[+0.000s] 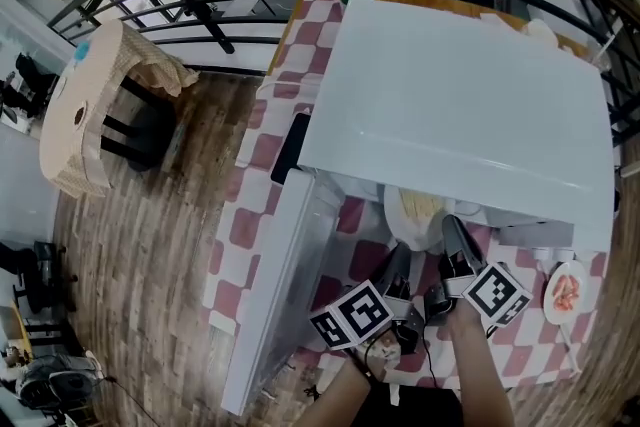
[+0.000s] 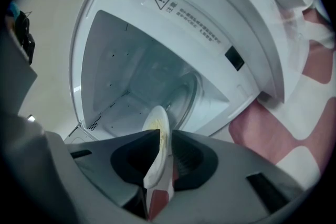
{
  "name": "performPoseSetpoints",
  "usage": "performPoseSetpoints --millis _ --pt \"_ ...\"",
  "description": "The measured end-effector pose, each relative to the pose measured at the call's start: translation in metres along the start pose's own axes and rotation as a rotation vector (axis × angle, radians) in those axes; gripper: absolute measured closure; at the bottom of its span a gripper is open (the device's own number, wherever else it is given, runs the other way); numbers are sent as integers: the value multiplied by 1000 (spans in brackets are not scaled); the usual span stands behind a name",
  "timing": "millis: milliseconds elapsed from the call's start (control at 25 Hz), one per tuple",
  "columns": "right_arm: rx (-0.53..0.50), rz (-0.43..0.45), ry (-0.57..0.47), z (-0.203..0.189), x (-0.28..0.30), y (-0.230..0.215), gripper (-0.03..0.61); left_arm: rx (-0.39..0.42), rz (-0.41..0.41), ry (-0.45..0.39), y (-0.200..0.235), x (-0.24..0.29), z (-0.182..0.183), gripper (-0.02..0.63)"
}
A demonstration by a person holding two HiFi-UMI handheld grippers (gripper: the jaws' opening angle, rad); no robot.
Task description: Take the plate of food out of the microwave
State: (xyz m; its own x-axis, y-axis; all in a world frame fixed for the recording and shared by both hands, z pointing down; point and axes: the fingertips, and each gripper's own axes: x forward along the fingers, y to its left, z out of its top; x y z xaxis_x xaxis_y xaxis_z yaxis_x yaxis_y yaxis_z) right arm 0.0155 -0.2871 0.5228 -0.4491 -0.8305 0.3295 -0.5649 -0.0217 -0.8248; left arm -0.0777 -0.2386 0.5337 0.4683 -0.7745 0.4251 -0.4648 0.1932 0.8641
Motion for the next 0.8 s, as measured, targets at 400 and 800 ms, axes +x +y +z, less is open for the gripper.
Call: performPoseSetpoints --millis 400,800 --pt "2 14 28 -7 5 3 538 7 -6 13 0 -1 -1 568" --pt "25 110 11 -7 10 17 555 44 -14 12 -1 -1 5 565"
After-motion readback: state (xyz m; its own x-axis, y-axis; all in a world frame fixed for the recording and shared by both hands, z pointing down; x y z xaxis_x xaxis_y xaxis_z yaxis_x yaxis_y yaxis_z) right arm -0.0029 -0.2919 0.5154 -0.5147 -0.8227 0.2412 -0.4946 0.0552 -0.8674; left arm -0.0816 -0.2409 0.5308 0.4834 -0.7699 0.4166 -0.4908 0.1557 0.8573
